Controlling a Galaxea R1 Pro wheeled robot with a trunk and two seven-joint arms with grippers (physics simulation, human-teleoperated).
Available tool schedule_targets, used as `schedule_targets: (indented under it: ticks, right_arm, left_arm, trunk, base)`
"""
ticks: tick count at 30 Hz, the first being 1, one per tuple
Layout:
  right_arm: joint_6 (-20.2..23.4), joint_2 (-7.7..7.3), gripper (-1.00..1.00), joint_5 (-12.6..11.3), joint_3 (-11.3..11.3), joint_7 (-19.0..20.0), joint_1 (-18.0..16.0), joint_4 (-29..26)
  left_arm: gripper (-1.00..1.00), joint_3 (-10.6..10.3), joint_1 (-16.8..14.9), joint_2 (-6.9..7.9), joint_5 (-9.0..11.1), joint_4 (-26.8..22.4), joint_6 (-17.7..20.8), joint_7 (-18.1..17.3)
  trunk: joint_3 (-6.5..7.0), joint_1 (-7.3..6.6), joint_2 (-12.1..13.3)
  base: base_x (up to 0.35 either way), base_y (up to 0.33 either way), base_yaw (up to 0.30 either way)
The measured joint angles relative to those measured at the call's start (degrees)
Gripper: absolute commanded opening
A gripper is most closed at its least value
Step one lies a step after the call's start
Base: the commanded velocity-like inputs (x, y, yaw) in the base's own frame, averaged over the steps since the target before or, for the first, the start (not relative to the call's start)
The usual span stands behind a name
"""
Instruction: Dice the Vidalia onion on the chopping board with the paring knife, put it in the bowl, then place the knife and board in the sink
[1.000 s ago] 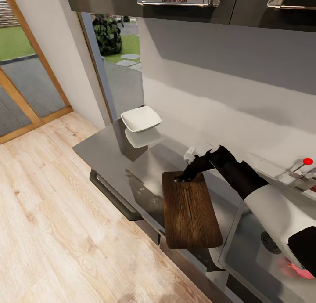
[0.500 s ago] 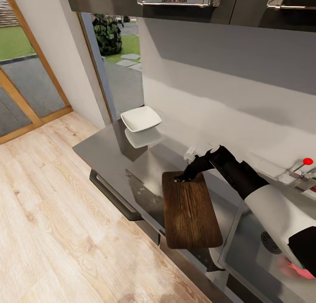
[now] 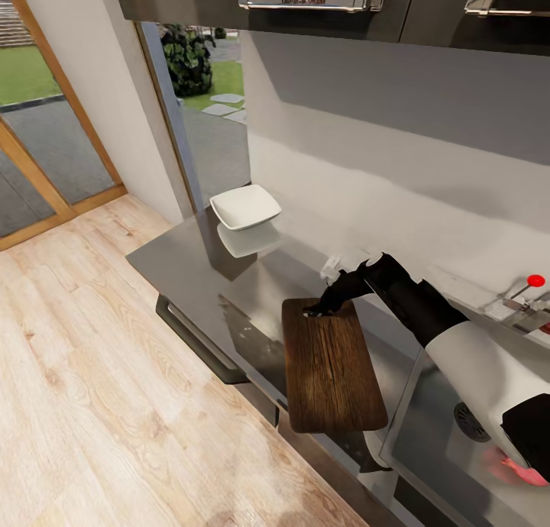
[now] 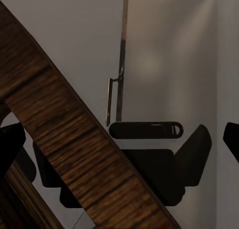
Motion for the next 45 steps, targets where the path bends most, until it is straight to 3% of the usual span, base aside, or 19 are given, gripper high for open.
schedule_targets:
  ticks: [45]
  right_arm:
    - [-0.48,0.11,1.0,-0.2,0.09,-0.21,-0.05,2.11]
  left_arm:
    - [1.0,0.01,0.02,-0.02,0.0,-0.01,0.0,0.0]
  trunk:
    - [0.02,-0.03,-0.04]
  base:
    - [0.0,0.0,0.0]
